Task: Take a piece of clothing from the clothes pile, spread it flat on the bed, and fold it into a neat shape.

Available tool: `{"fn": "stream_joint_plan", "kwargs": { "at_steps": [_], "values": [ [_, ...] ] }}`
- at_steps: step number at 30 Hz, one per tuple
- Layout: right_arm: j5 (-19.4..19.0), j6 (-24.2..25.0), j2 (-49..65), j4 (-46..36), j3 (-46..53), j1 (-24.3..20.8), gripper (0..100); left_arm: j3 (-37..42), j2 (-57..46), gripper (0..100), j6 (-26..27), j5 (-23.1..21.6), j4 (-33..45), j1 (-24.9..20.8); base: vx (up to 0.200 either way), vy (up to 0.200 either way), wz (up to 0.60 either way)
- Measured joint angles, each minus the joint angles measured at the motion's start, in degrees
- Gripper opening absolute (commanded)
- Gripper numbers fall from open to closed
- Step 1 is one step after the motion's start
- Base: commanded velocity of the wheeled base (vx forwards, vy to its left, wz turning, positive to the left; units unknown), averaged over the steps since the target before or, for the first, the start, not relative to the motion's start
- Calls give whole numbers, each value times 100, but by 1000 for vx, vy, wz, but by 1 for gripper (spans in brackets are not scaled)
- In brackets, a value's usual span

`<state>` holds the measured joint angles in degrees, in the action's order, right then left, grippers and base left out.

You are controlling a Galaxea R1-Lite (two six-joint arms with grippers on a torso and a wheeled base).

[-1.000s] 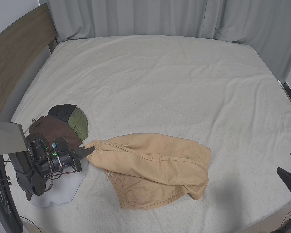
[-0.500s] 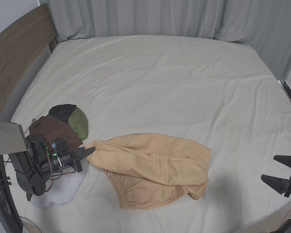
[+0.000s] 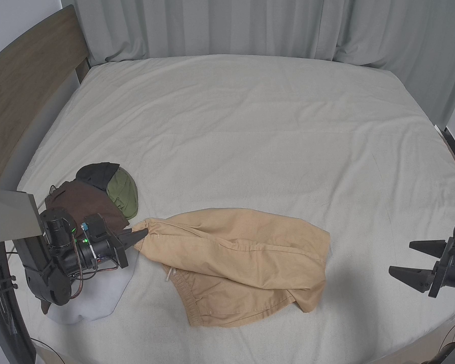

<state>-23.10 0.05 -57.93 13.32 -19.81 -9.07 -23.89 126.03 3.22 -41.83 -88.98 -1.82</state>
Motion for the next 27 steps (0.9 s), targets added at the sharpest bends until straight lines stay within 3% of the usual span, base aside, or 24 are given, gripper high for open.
{"fn": "stream_joint_plan", "kwargs": {
  "at_steps": [11,20,27],
  "values": [
    [-7,835,-935,1011,0,-40,100,-13,63,0,4,1,0,2,0,0,0],
    [-139,978,-1553,1090,-118,-388,100,-13,95,0,15,0,0,11,0,0,0],
    [-189,1079,-1952,1253,-108,-390,100,-9,101,0,22,0,0,17,0,0,0]
  ]
}}
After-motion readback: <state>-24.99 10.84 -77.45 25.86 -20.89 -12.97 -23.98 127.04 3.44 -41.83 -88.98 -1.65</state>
